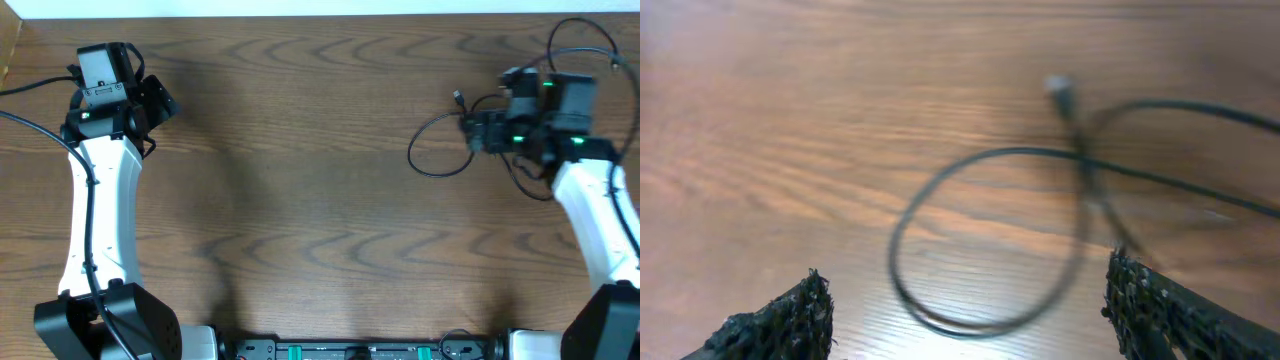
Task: Untangle cables
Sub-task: 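Release the cable and move the right gripper back toward center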
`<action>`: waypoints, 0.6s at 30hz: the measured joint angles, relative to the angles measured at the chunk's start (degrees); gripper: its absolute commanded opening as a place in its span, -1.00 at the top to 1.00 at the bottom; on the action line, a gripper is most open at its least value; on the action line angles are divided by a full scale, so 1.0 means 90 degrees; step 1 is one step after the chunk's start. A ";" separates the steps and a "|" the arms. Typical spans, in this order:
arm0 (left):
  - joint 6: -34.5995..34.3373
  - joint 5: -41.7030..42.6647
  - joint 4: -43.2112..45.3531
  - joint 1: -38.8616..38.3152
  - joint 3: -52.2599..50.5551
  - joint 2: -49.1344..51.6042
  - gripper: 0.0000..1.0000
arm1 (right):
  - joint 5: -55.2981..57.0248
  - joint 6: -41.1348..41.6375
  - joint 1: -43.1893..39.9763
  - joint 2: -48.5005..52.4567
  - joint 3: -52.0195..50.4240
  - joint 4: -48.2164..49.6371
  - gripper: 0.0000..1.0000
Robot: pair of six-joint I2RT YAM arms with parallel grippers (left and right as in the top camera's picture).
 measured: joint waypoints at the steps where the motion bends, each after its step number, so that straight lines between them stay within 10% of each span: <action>1: 0.0000 0.0017 0.0002 0.0000 0.0000 0.0000 -0.99 | 0.0022 0.0017 0.0228 0.0058 0.0000 0.0051 -0.70; 5: 0.0010 0.0158 0.0000 0.0000 0.0000 0.0000 -0.99 | 0.0095 0.0104 0.1054 0.0367 0.0000 0.0355 -0.99; 18: 0.0010 0.0323 -0.0121 0.0000 0.0000 0.0002 -1.00 | 0.0726 0.0680 0.2562 0.2169 0.0000 0.1161 -0.99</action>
